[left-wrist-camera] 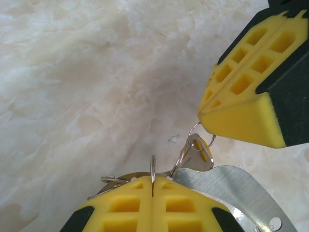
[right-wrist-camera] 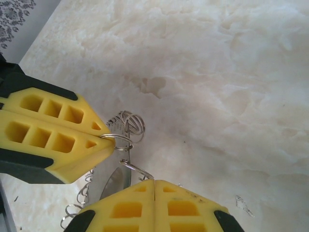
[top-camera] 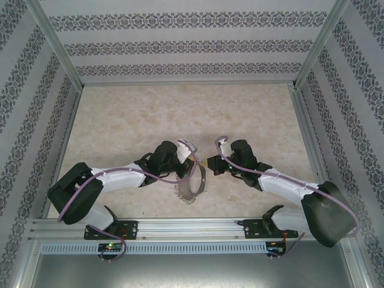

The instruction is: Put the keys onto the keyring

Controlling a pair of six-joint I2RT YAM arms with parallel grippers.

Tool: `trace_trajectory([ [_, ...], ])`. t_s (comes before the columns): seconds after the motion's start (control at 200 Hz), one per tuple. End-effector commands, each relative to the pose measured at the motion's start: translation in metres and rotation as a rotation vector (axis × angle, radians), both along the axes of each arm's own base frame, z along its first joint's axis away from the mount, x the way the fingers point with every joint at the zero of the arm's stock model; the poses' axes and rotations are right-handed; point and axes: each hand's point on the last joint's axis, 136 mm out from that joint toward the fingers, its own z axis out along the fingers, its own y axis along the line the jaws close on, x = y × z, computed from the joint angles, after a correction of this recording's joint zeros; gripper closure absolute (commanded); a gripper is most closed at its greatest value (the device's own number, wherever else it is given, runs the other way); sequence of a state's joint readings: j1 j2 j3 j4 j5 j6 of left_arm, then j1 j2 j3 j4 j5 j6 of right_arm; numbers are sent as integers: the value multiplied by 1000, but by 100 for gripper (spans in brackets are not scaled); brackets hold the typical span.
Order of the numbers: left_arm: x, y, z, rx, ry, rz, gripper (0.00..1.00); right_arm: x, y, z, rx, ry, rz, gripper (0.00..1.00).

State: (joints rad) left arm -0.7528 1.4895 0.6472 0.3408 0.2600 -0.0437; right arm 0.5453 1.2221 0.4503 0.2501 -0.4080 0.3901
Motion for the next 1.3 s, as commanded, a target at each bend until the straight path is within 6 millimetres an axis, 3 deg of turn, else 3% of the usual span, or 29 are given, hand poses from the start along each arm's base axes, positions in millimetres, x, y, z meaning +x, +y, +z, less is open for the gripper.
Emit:
trace_trajectory([
  [0.0,2,-1,6,-7,-7,24,100,3,-8,1,-13,-3,-38,100],
  [0.335,4,0,-4,23,22,37,100,3,-7,-11,-35,24,-32,100],
  [0.709,10,-6,-35,97,80,25,100,4,-7,-26,-55,57,-35,100],
  [0.959,10,-5,-43,116,97,24,88,2,-7,-33,-64,71,-34,100],
  [1.104,10,0,-39,112,83,37,77,2,-8,-37,-71,75,-33,100],
  [1.294,6,0,-29,83,71,14,71,1,-9,-40,-73,82,-35,100],
])
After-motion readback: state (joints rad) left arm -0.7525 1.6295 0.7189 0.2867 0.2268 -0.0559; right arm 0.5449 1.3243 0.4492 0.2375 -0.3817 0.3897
